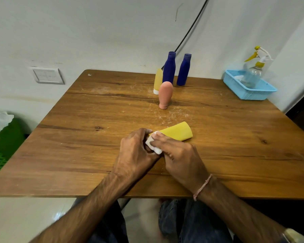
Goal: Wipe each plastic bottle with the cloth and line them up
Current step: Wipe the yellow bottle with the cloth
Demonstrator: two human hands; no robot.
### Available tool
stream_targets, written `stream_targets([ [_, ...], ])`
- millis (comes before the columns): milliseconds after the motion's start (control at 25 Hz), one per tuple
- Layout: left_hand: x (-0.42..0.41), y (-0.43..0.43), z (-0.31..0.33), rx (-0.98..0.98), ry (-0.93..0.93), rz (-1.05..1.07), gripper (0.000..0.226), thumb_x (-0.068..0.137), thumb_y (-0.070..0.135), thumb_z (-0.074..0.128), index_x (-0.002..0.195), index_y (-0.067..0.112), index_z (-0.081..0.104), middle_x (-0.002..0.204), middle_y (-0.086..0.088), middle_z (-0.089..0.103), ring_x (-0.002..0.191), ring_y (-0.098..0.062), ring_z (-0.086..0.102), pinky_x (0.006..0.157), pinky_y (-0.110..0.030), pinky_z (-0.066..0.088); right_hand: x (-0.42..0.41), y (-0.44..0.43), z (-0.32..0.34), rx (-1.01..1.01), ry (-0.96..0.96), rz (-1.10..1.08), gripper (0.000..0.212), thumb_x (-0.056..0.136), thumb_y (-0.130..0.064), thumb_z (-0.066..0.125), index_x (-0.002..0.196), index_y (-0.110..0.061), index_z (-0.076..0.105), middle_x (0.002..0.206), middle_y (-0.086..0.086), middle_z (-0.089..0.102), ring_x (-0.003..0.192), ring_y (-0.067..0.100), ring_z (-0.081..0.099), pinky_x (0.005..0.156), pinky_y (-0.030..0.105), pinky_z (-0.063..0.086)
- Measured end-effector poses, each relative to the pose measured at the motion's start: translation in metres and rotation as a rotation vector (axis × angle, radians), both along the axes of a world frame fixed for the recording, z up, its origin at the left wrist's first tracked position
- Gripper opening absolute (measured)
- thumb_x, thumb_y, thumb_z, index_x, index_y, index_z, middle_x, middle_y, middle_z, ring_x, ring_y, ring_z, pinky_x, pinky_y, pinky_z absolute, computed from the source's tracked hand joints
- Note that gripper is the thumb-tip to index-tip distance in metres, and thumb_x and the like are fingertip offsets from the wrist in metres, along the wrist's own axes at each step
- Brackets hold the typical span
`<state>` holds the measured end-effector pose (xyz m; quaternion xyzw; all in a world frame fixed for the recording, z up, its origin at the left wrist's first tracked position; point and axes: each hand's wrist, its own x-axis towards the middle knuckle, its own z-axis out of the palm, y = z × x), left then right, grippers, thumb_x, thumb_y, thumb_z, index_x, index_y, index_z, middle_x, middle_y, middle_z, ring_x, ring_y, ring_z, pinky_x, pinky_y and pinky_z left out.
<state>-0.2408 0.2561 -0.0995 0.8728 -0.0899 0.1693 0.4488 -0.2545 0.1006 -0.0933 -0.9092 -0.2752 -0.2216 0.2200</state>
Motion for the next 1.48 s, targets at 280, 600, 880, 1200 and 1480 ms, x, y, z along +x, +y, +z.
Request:
stream_targets([
  [280, -0.003, 0.0, 0.003, 0.005, -0.001, -0.002, 0.043, 0.073, 0.032, 0.086, 0.11, 0.021, 0.067, 0.087, 0.012, 0.069, 0.075, -0.001, 0.065, 0.068, -0.021, 0.056, -0.001, 0.005, 0.0, -0.033, -0.01, 0.03, 0.052, 0.077, 0.016, 0.056, 0.123, -0.005, 0.067, 0.13, 0.009, 0.064, 0.128, 0.017, 0.056, 0.108, 0.031, 0.045],
  [600, -0.003, 0.001, 0.002, -0.024, 0.06, 0.04, 0.063, 0.068, 0.046, 0.087, 0.12, 0.016, 0.068, 0.084, 0.011, 0.069, 0.071, -0.003, 0.067, 0.066, -0.028, 0.061, -0.007, -0.007, 0.004, -0.028, -0.01, 0.014, 0.046, 0.078, 0.017, 0.058, 0.116, -0.004, 0.07, 0.123, 0.011, 0.069, 0.121, 0.018, 0.061, 0.105, 0.033, 0.048],
  [880, -0.005, 0.0, 0.004, -0.008, 0.129, 0.068, 0.061, 0.065, 0.06, 0.086, 0.11, 0.023, 0.069, 0.081, 0.011, 0.067, 0.069, -0.005, 0.066, 0.062, -0.032, 0.062, 0.007, -0.025, 0.002, 0.051, -0.094, -0.142, 0.035, 0.079, 0.015, 0.061, 0.103, -0.006, 0.073, 0.1, 0.006, 0.062, 0.101, 0.018, 0.056, 0.084, 0.031, 0.052],
  [1200, -0.004, 0.002, 0.009, -0.037, 0.171, 0.105, 0.05, 0.065, 0.068, 0.08, 0.091, 0.026, 0.071, 0.069, 0.01, 0.068, 0.066, -0.003, 0.065, 0.058, -0.022, 0.056, 0.028, -0.046, 0.007, 0.013, -0.082, -0.123, 0.035, 0.079, 0.012, 0.062, 0.106, -0.007, 0.071, 0.108, 0.003, 0.065, 0.107, 0.016, 0.055, 0.095, 0.028, 0.048],
  [1480, 0.0, 0.006, 0.006, -0.192, 0.24, 0.037, 0.057, 0.067, 0.078, 0.072, 0.081, 0.022, 0.075, 0.066, 0.002, 0.073, 0.063, -0.016, 0.072, 0.054, -0.04, 0.061, 0.041, -0.046, 0.017, 0.072, -0.093, -0.023, 0.029, 0.079, 0.009, 0.066, 0.103, -0.007, 0.069, 0.107, 0.004, 0.066, 0.105, 0.019, 0.058, 0.093, 0.033, 0.048],
])
